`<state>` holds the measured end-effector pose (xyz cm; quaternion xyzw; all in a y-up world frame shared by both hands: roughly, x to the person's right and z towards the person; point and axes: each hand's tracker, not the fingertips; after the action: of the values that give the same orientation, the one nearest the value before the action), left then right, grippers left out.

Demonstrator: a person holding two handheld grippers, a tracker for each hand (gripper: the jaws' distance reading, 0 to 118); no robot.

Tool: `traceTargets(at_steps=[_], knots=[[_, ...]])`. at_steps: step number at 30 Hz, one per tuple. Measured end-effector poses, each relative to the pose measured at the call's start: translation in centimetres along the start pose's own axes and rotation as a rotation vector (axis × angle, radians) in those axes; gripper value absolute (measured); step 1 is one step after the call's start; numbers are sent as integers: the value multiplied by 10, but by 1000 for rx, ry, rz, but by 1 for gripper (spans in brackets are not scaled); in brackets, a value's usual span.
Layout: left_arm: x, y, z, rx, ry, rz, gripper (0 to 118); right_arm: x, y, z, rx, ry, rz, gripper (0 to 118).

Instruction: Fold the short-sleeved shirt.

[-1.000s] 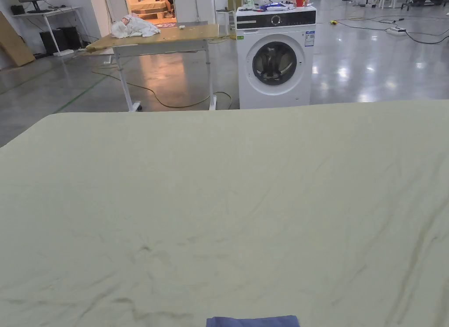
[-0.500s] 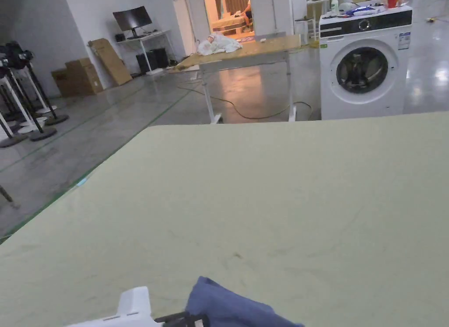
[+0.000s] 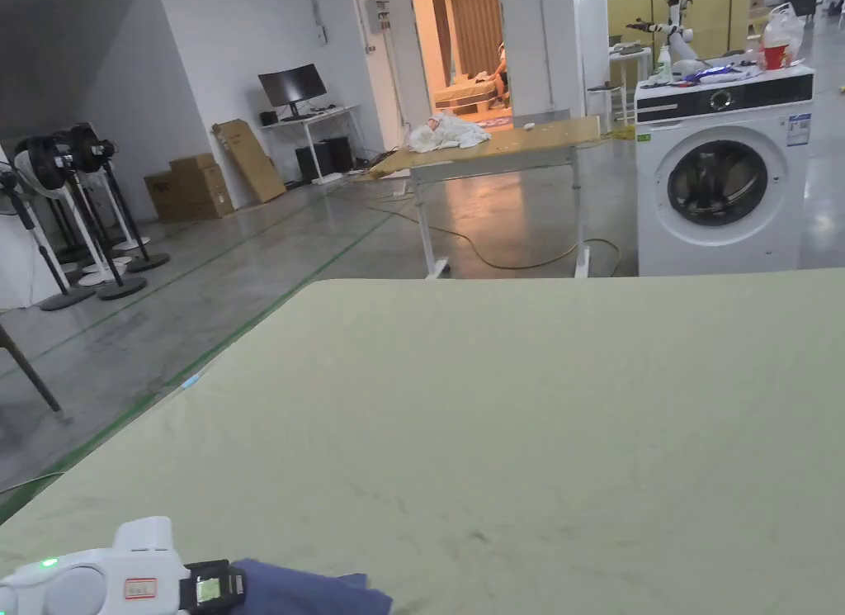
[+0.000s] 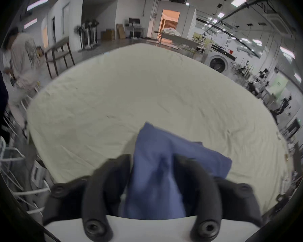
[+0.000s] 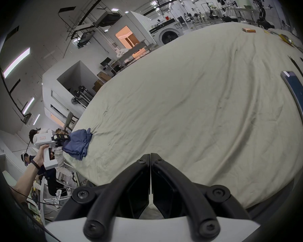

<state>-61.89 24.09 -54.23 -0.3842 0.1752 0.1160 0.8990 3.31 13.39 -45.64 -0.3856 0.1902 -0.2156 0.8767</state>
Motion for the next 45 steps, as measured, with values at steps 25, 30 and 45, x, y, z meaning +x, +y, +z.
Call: traceTargets(at_steps=[25,30,45], knots=[[215,-155,240,859,-321,-309,42,-69,52,113,649,-174,456,0],[228,-169,251,915,-159,-359,8,-73,46,126,689,-215,486,0],[216,-163,276,918,-289,-306,0,-74,51,132,749,-186,451,0]])
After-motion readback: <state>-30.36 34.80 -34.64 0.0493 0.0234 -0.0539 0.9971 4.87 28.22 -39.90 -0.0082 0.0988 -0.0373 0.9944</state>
